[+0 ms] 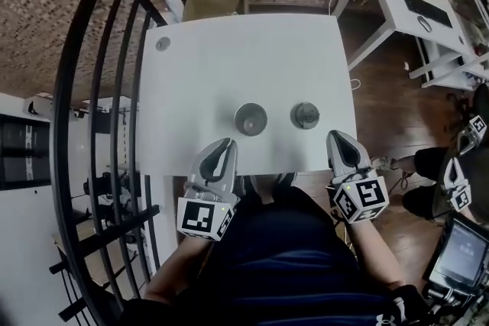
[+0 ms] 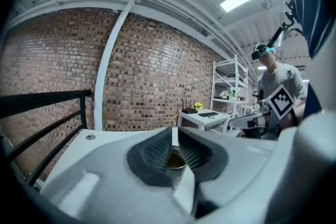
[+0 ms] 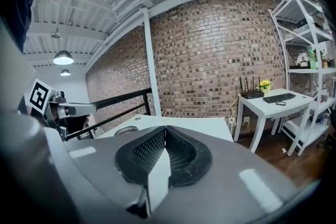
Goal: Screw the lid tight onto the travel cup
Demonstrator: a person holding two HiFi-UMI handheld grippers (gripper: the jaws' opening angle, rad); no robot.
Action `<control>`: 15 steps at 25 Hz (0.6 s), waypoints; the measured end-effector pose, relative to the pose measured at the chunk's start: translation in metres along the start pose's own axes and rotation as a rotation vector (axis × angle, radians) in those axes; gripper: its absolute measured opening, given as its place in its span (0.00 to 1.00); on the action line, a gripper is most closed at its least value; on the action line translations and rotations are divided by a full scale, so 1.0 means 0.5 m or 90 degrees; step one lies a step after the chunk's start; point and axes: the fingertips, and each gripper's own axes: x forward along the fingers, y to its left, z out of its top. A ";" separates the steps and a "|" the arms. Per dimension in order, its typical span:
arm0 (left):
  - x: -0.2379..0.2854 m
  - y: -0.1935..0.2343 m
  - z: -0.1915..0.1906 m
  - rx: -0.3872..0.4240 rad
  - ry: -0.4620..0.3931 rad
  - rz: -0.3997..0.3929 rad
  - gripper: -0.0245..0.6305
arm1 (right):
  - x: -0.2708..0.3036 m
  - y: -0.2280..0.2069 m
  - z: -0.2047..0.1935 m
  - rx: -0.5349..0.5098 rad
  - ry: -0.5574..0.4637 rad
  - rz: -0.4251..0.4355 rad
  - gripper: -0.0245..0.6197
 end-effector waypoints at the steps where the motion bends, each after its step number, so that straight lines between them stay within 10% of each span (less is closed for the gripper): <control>1: 0.004 -0.008 -0.004 0.006 0.003 0.004 0.10 | 0.011 -0.010 -0.008 -0.003 0.008 0.012 0.05; 8: 0.040 -0.021 -0.107 0.084 0.089 0.016 0.41 | 0.114 -0.069 -0.139 -0.039 0.144 0.079 0.23; 15: 0.085 0.006 -0.241 0.087 0.185 -0.024 0.51 | 0.192 -0.096 -0.246 -0.129 0.309 0.093 0.37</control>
